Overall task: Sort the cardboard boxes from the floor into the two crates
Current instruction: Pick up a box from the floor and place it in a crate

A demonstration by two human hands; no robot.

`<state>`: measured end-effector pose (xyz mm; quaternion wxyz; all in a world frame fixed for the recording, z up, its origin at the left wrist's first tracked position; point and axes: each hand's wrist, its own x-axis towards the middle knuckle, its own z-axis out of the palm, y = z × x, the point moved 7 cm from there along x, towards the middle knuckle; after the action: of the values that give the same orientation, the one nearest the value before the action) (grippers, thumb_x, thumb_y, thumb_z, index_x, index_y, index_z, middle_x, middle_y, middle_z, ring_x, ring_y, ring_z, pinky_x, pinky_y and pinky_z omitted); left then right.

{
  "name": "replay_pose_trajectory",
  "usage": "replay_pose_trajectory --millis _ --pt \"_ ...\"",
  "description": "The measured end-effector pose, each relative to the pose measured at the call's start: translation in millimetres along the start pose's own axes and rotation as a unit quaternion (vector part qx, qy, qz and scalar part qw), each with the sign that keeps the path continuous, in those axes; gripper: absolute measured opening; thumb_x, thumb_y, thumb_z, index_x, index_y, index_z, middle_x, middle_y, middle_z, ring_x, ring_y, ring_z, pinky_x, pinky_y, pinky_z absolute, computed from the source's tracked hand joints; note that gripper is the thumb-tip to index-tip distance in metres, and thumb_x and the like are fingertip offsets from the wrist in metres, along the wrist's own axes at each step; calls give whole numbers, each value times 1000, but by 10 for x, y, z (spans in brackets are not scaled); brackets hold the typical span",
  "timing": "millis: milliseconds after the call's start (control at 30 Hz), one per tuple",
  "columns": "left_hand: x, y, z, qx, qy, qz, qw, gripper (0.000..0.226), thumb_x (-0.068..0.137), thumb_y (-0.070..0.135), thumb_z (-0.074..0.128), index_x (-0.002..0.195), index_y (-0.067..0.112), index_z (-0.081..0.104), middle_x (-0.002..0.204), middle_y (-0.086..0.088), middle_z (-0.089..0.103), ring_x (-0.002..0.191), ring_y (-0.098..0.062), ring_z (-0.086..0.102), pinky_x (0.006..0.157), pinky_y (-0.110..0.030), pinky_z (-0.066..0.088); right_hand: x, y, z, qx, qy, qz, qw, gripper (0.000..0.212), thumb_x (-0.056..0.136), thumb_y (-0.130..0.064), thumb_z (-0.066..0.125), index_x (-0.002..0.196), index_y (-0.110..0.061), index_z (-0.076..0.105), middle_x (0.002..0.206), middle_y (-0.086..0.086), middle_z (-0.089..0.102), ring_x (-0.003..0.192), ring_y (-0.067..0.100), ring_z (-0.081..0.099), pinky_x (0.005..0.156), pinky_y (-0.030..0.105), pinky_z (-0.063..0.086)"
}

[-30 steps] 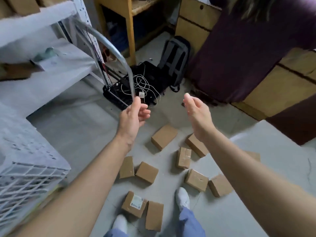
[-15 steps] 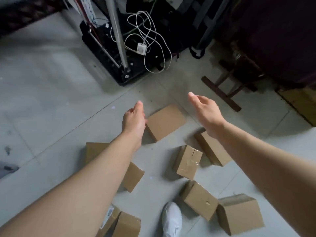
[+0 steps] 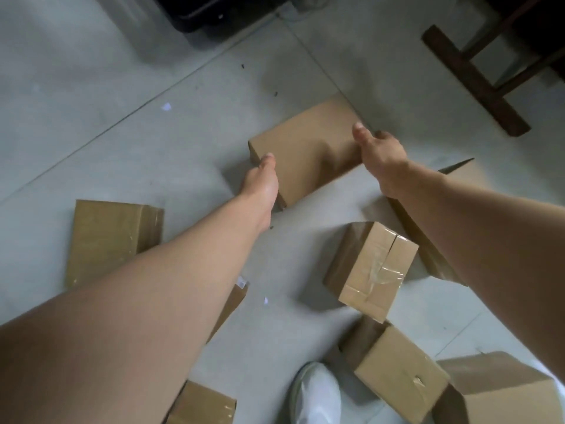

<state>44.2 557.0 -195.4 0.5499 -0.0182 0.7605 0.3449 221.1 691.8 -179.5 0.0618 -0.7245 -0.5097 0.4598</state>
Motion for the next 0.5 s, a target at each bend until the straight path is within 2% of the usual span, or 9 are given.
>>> replay_pose_trajectory --millis 67,200,233,300,367,433,500 --pt "109 -7 79 -22 -13 -4 1000 49 98 44 42 134 12 45 139 -8 48 124 -27 47 98 -35 35 113 57 38 2 2 4 1000 69 96 -52 44 144 -4 35 148 12 41 136 27 37 106 27 29" --pt "157 26 137 -59 -31 -18 998 43 96 46 44 129 18 49 131 -2 56 113 -20 55 89 -28 35 127 88 102 35 3 13 999 68 95 -54 45 141 -4 43 143 12 46 132 27 42 108 30 33" --pt "135 45 127 -61 -32 -16 997 44 96 47 44 129 18 50 131 -2 57 114 -20 55 93 -27 36 90 73 94 45 9 15 999 67 94 -54 46 140 -5 44 144 12 45 131 27 43 110 32 32" --pt "54 119 71 -58 -24 -5 998 45 96 47 45 128 16 52 130 -4 59 116 -21 56 104 -35 40 -17 13 43 59 22 23 998 65 93 -55 47 138 -8 45 144 8 42 127 28 46 110 35 33" --pt "-101 226 -68 -41 -1 1 999 47 95 48 45 126 14 53 129 -6 59 117 -24 56 104 -41 42 -201 -101 -24 65 33 31 997 64 93 -55 47 137 -8 47 143 6 43 122 28 50 108 36 37" --pt "-327 365 -221 -28 12 -1 1000 51 94 50 46 128 13 53 131 -6 58 119 -25 55 105 -41 41 -419 -245 -148 72 52 40 995 64 93 -54 48 135 -6 47 139 9 46 120 29 51 103 33 40" --pt "-590 550 -376 -28 15 -6 999 53 93 52 45 130 15 51 132 -3 57 120 -25 54 105 -39 39 -673 -457 -329 84 78 39 993 59 93 -51 50 128 -3 50 127 9 54 110 25 53 90 26 41"
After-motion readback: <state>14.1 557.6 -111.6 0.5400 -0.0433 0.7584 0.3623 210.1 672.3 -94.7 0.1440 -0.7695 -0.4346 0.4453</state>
